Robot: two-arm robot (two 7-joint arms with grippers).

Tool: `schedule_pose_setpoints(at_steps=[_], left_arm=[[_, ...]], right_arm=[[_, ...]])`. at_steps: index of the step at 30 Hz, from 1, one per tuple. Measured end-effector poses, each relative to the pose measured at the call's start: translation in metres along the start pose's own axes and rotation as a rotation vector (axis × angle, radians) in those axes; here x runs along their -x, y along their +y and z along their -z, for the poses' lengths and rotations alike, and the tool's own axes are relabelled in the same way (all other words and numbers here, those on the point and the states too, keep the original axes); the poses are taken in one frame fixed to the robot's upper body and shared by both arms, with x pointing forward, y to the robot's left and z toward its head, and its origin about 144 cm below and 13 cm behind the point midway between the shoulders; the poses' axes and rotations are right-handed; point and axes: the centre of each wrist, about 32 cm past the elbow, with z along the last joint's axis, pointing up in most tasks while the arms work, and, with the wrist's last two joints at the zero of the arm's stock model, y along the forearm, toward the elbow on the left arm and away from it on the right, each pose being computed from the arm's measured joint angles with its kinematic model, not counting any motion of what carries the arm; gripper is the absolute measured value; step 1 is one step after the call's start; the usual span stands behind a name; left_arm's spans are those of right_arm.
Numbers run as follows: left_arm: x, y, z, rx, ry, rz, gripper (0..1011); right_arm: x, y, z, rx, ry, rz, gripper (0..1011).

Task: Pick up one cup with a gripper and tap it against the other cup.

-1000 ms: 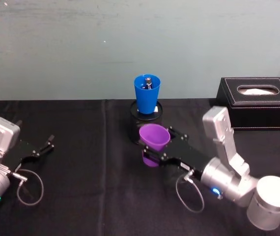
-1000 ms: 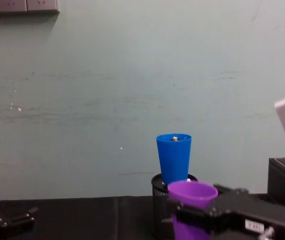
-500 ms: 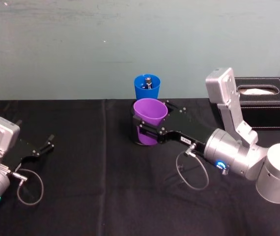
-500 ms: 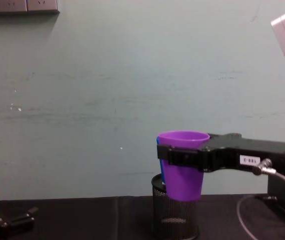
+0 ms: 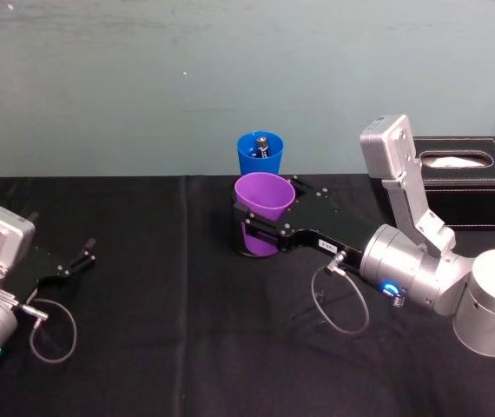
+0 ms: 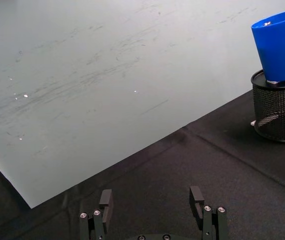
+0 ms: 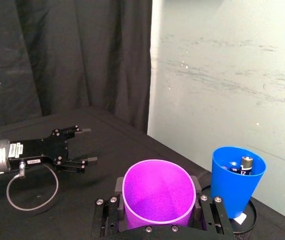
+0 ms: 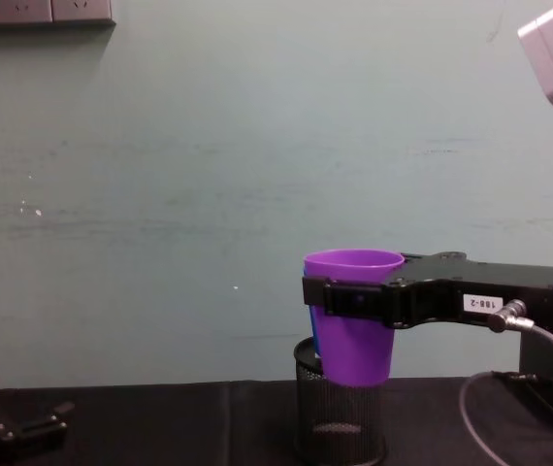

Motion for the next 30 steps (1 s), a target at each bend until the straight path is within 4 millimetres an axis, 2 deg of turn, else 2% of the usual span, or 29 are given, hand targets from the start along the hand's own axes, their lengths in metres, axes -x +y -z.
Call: schedule_pose_setpoints(at_steps=[30], left_arm=[[0.0000, 0.0000, 0.0000, 0.000, 0.000, 0.000, 1000]], right_arm=[[0.0000, -0.0003, 0.0018, -0.003, 0.002, 0.002, 734]])
